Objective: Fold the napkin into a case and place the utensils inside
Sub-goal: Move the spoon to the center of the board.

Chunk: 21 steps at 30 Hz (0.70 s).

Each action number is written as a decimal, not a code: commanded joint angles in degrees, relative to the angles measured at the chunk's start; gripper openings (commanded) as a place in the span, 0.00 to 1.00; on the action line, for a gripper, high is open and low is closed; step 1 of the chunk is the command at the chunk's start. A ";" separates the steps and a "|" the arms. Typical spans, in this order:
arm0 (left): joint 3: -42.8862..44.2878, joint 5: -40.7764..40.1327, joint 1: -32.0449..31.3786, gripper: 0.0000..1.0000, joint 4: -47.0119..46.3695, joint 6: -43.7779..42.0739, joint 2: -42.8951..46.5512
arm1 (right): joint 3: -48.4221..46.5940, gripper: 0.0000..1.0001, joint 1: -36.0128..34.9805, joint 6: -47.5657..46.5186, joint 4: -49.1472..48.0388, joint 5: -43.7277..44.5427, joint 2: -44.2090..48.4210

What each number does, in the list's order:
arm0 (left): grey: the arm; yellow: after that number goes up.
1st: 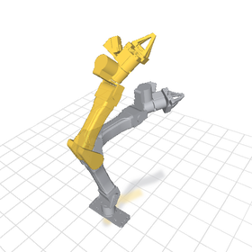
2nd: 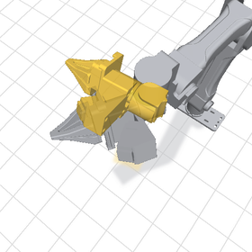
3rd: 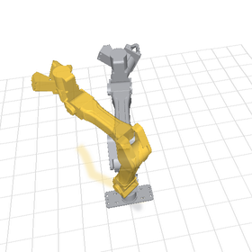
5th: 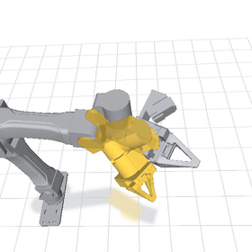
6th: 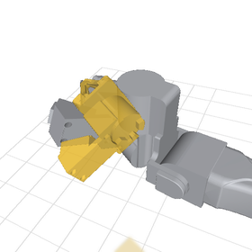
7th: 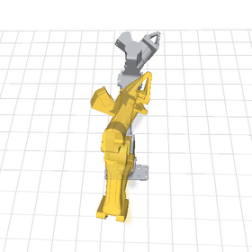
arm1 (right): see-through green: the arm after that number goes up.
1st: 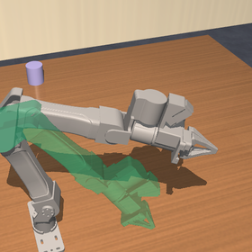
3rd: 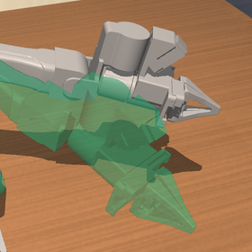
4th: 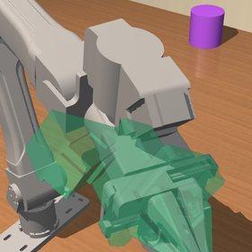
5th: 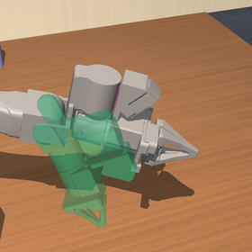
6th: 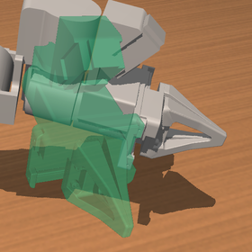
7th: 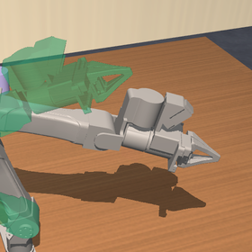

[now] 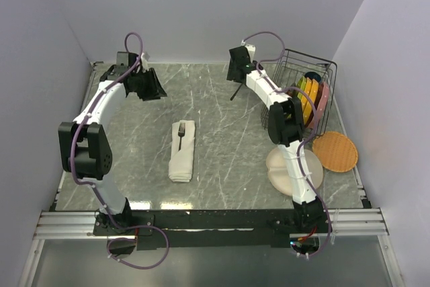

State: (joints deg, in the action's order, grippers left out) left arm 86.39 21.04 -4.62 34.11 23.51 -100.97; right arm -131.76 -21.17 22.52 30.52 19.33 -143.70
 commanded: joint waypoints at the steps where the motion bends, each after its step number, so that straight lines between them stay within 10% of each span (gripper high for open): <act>1: 3.52 1.99 0.05 0.40 0.43 1.19 -0.63 | -2.01 0.68 1.39 4.89 2.70 -0.78 -1.06; 8: 5.63 9.71 -0.82 0.41 -10.97 -3.28 -6.84 | 3.16 0.65 1.13 0.42 -3.60 -9.13 3.68; 15: 37.29 12.98 -7.06 0.45 -9.15 -4.98 -31.63 | 1.69 0.71 0.95 -0.29 -4.86 -12.30 15.87; 21: 43.94 15.18 -11.89 0.49 -16.79 -1.71 -41.58 | 9.67 0.77 2.10 0.95 -6.44 -13.00 31.34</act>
State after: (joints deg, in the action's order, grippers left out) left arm 125.05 33.01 -13.26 21.93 20.12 -139.33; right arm -124.92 -19.97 22.90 28.77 6.70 -128.33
